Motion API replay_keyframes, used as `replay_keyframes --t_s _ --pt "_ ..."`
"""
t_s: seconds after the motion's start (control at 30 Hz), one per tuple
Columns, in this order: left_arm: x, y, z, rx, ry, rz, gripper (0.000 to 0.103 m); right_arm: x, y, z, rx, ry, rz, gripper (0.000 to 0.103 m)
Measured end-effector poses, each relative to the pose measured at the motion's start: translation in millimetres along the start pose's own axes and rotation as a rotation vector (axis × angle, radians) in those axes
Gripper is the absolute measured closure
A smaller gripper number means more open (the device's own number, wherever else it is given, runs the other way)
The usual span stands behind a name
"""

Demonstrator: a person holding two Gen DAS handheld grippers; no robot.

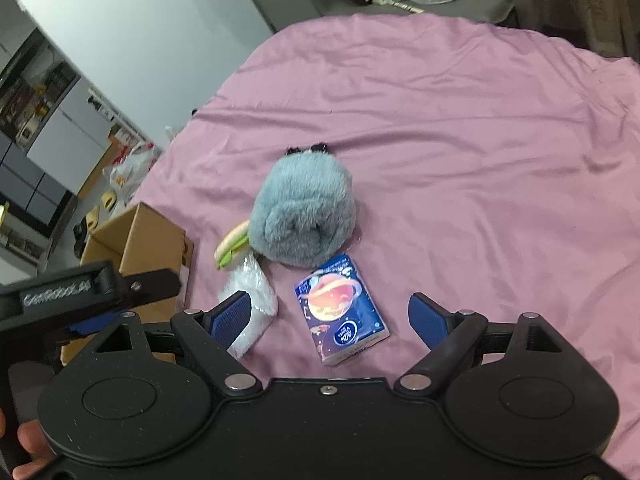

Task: Organize soft objects
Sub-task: 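Grasp the clear bubble-wrap bag with the left gripper while the right grasps the blue tissue pack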

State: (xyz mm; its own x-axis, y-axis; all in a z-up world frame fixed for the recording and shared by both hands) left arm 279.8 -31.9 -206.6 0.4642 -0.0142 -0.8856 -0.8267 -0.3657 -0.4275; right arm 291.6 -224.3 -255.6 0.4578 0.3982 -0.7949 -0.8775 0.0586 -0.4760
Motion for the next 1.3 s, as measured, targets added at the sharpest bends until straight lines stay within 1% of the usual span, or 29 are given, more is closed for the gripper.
replay_keyframes --t_s 0.07,0.2,0.43,0.53,0.6,0.7,0.8,0.9,1.0,1.03,1.07,1.1,1.13,1.2,1.3 --pt "6.3 2.4 -2.5 -0.009 -0.008 0.012 0.020 7.2 2.8 1.4 -0.019 -0.007 0.024 0.018" --pt "18.0 6.2 -9.7 -0.002 -0.033 0.027 0.020 22.0 5.8 -0.8 -0.036 0.005 0.064 0.017" --pt "39.5 8.1 -8.0 -0.057 -0.073 0.054 0.020 45.0 10.7 -4.7 -0.071 0.015 0.123 0.019" --pt "49.7 10.2 -6.8 -0.085 -0.085 0.072 0.020 52.7 14.3 -7.0 -0.082 0.023 0.145 0.025" --pt "55.2 11.1 -6.8 -0.096 -0.088 0.078 0.020 56.1 16.8 -9.1 -0.095 0.036 0.157 0.035" --pt "63.2 12.7 -8.7 -0.103 -0.102 0.073 0.020 56.6 18.9 -11.6 -0.110 0.050 0.154 0.046" --pt "73.7 14.0 -11.4 -0.102 -0.093 0.075 0.020 53.9 18.8 -15.8 -0.098 0.038 0.150 0.049" --pt "85.8 18.5 -8.1 -0.102 -0.117 0.107 0.020 50.8 18.4 -20.7 -0.075 0.031 0.144 0.050" --pt "90.3 21.4 -5.8 -0.114 -0.114 0.106 0.021 47.2 18.7 -24.0 -0.057 0.039 0.137 0.050" --pt "89.8 21.9 -5.8 -0.113 -0.112 0.104 0.022 46.6 17.9 -24.2 -0.055 0.044 0.133 0.051" --pt "88.8 22.2 -6.9 -0.106 -0.104 0.104 0.028 45.1 17.9 -24.4 -0.052 0.048 0.127 0.051" --pt "87.3 22.6 -8.8 -0.098 -0.088 0.107 0.037 43.1 17.9 -25.2 -0.048 0.052 0.122 0.051" --pt "84.7 22.6 -10.8 -0.088 -0.074 0.109 0.039 40.9 17.2 -25.7 -0.041 0.056 0.114 0.051" --pt "79.2 23.0 -14.0 -0.078 -0.047 0.115 0.054 34.2 16.6 -28.4 -0.025 0.067 0.096 0.052" --pt "68.6 23.3 -16.3 -0.058 -0.013 0.119 0.059 25.5 13.4 -28.9 -0.012 0.101 0.061 0.052"
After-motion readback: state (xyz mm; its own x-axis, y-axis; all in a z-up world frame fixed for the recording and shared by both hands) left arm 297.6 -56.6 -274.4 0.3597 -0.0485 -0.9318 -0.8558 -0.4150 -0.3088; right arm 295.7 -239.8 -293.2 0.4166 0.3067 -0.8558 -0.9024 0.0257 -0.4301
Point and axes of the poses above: each gripper's, at about its wrist camera, not at the fingertips, and x roughly the way its jaws point, z to its left, y to its underside, the point moved 8 cm from there along x, roughly the way its jaws point, and after that the axes turned 1 degree about z, right-handed, at the moved point
